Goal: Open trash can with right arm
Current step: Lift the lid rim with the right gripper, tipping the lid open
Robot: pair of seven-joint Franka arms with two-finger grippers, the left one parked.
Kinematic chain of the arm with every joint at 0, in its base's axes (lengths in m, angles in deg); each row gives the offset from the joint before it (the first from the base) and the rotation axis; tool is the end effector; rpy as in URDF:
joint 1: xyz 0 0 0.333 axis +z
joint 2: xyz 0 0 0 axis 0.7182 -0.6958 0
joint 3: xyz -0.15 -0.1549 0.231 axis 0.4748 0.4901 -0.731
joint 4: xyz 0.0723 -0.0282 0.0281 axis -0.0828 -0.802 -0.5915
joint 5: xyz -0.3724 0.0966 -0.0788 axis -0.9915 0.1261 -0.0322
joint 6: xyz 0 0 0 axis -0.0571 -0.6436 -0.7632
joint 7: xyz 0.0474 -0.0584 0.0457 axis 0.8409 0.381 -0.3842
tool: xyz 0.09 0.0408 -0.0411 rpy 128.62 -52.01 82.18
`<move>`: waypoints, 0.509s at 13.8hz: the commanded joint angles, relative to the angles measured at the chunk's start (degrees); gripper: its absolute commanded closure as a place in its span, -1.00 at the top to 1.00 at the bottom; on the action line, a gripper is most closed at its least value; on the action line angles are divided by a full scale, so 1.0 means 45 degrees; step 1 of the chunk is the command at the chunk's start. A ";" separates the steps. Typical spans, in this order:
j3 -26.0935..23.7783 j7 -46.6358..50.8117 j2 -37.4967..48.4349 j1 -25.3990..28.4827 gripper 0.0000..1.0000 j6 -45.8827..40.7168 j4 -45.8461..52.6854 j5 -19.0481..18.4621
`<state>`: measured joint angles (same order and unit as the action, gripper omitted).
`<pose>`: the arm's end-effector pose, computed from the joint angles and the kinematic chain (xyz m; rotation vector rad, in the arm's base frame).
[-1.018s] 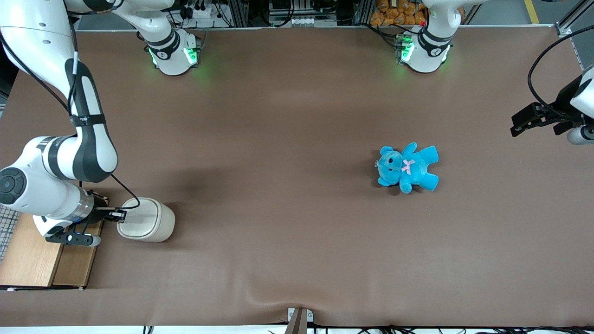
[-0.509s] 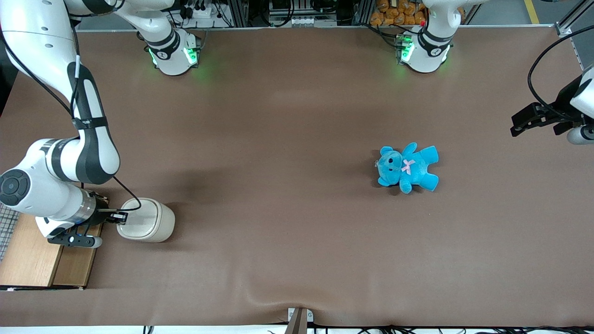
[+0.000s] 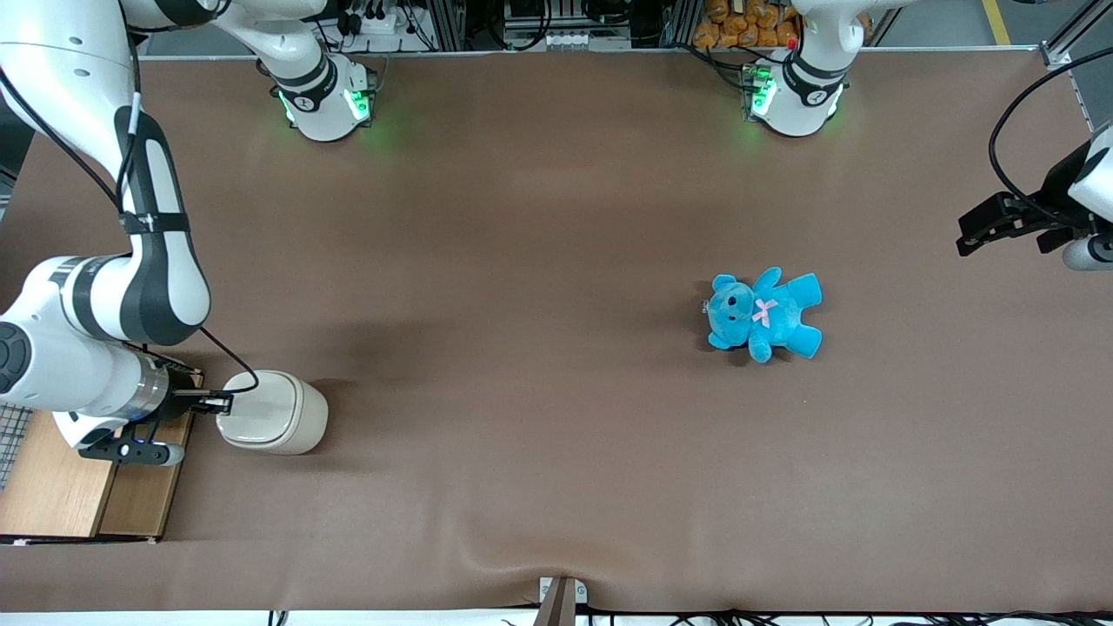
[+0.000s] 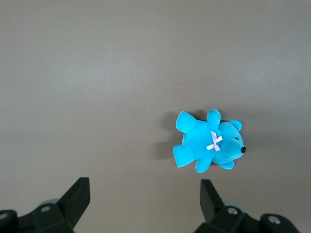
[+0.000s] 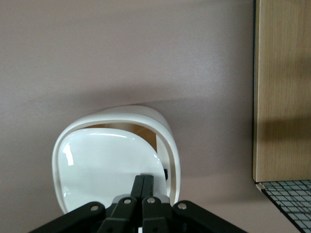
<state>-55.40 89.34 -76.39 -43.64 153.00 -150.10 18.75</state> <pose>0.7071 -0.0141 0.3468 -3.0985 0.1652 0.0634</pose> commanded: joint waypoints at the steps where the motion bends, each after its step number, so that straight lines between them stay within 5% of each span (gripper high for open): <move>1: -0.0182 0.0760 -0.0087 0.0159 -1.00 -0.1364 0.0947 0.0102; 4: -0.0340 0.0998 -0.0067 0.0140 -1.00 -0.3454 0.2139 0.0102; 5: -0.0340 0.0978 -0.0048 0.0082 -0.78 -0.3828 0.2317 0.0257; 6: -0.0320 0.0978 -0.0009 0.0023 0.16 -0.3928 0.2338 0.0490; 7: -0.0301 0.0939 0.0165 -0.0055 0.42 -0.3968 0.2338 0.0744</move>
<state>-56.62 93.14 -76.21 -42.90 136.74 -140.74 20.02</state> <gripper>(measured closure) 0.837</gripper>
